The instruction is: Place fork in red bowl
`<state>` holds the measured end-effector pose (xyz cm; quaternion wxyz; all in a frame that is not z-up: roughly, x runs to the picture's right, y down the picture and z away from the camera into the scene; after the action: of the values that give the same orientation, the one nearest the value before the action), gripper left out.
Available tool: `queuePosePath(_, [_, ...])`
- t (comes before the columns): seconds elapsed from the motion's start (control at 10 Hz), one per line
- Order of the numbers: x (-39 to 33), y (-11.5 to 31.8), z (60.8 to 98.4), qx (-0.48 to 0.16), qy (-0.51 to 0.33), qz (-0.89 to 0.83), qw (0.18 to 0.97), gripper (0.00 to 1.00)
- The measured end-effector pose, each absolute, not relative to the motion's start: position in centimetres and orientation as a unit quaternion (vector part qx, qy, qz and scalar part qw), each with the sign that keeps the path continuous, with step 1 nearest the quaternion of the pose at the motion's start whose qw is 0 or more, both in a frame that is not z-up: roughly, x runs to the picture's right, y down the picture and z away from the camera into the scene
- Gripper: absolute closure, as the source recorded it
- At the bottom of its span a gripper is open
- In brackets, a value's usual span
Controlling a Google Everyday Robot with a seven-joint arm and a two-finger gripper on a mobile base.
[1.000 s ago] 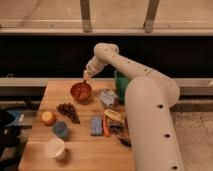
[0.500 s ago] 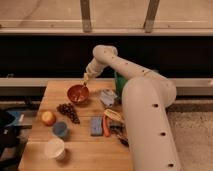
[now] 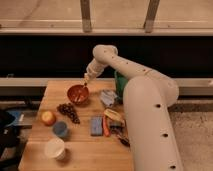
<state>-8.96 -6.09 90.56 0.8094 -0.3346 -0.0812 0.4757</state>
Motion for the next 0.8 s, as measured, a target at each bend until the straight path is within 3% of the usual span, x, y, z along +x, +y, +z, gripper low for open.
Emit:
queuePosePath(0.4, [-7.6,-7.1,88.6,-0.309,-0.069,0.47,0.824,0.2])
queuePosePath(0.8, [-4.1,-10.1,83.6,-0.236,-0.033,0.479,0.845,0.2])
